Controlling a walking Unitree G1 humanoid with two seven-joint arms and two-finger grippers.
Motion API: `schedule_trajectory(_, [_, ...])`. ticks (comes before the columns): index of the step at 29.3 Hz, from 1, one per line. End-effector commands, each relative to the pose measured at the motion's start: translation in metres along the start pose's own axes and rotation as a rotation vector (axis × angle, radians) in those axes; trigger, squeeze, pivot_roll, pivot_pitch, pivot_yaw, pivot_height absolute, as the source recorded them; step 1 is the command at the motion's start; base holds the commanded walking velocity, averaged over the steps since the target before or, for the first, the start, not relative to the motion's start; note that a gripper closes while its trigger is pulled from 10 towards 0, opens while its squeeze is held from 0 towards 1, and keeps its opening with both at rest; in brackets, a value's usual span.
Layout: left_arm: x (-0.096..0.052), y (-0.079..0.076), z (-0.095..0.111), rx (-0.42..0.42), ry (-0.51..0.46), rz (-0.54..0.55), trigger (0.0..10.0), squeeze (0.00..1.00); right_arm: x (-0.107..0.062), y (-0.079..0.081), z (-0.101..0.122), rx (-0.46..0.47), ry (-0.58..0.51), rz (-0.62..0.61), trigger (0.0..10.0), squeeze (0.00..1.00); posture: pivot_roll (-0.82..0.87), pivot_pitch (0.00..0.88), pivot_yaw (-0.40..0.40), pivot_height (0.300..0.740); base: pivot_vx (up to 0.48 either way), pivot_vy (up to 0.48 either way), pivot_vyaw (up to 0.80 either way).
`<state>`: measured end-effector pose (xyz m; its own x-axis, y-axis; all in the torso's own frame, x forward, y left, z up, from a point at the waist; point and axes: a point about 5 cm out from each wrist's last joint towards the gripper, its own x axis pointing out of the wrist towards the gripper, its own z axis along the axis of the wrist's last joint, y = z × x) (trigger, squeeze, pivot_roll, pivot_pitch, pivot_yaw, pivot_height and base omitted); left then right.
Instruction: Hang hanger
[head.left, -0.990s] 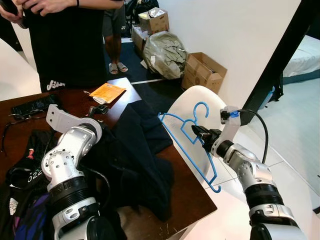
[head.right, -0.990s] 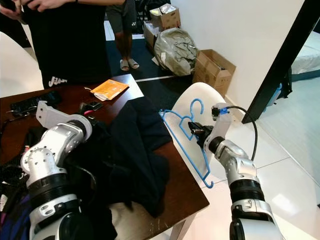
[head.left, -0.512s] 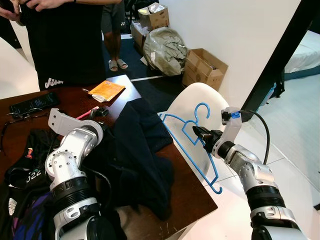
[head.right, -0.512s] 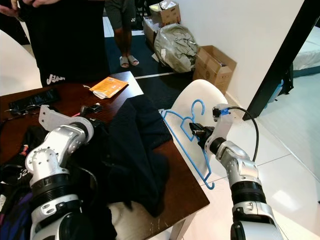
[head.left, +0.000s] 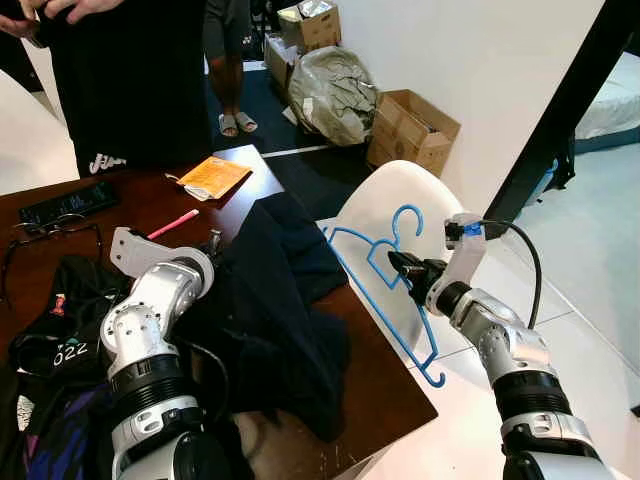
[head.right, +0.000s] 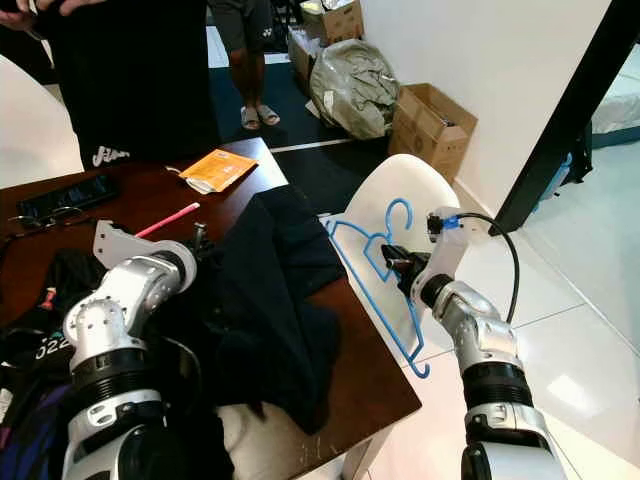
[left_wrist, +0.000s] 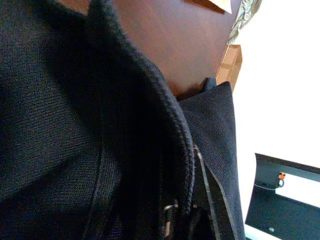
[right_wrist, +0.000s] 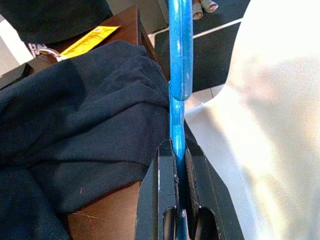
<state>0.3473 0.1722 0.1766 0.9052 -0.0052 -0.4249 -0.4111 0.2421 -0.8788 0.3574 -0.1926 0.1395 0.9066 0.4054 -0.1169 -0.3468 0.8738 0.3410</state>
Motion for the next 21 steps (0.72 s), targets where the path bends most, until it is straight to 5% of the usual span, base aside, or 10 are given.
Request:
schedule_trajectory(1, [0.002,-0.010,-0.019,-0.009,0.057,-0.027,0.0,0.00,-0.004,-0.004,0.000,0.011,-0.011,-0.015,10.0,0.00,0.00,0.109,-0.038,0.740,0.000,0.000,0.00])
schedule_trajectory(4, [-0.012,-0.060,-0.017,0.212,0.012,-0.268,0.0,0.00,-0.002,-0.004,-0.001,0.044,-0.030,-0.022,10.0,0.00,0.01,0.084,-0.035,0.740,0.000,0.000,0.00])
schedule_trajectory(6, [-0.016,-0.069,-0.018,0.251,0.008,-0.316,0.0,0.00,-0.002,-0.005,-0.001,0.051,-0.034,-0.023,10.0,0.00,0.01,0.084,-0.035,0.740,0.000,0.000,0.00])
schedule_trajectory(8, [-0.041,-0.116,-0.034,0.396,0.043,-0.599,0.0,0.00,-0.001,-0.005,-0.001,0.088,-0.053,-0.022,10.0,0.00,0.01,0.049,-0.027,0.740,0.000,0.000,0.00])
schedule_trajectory(9, [-0.041,-0.116,-0.034,0.396,0.043,-0.599,0.0,0.00,-0.001,-0.005,-0.001,0.088,-0.053,-0.022,10.0,0.00,0.01,0.049,-0.027,0.740,0.000,0.000,0.00])
schedule_trajectory(12, [-0.075,-0.157,-0.049,0.595,0.043,-0.876,0.0,0.00,0.000,-0.005,-0.001,0.131,-0.087,-0.023,10.0,0.00,0.02,0.014,-0.018,0.740,0.000,0.000,0.00])
schedule_trajectory(14, [-0.075,-0.157,-0.049,0.595,0.043,-0.876,0.0,0.00,0.000,-0.005,-0.001,0.131,-0.087,-0.023,10.0,0.00,0.02,0.014,-0.018,0.740,0.000,0.000,0.00])
schedule_trajectory(16, [-0.089,-0.170,-0.054,0.866,-0.004,-0.987,0.0,0.00,0.000,-0.005,0.001,0.197,-0.150,-0.010,10.0,0.00,0.03,0.000,-0.010,0.740,0.000,0.000,0.00])
schedule_trajectory(20, [-0.089,-0.169,-0.053,0.953,-0.025,-0.998,0.0,0.00,0.000,-0.005,0.002,0.220,-0.171,-0.005,10.0,0.00,0.03,0.000,-0.010,0.740,0.000,0.000,0.00])
schedule_trajectory(21, [-0.088,-0.165,-0.056,1.059,-0.035,-0.975,0.0,0.00,0.001,-0.004,0.002,0.234,-0.178,0.004,10.0,0.00,0.03,0.000,-0.009,0.740,0.000,0.000,0.00])
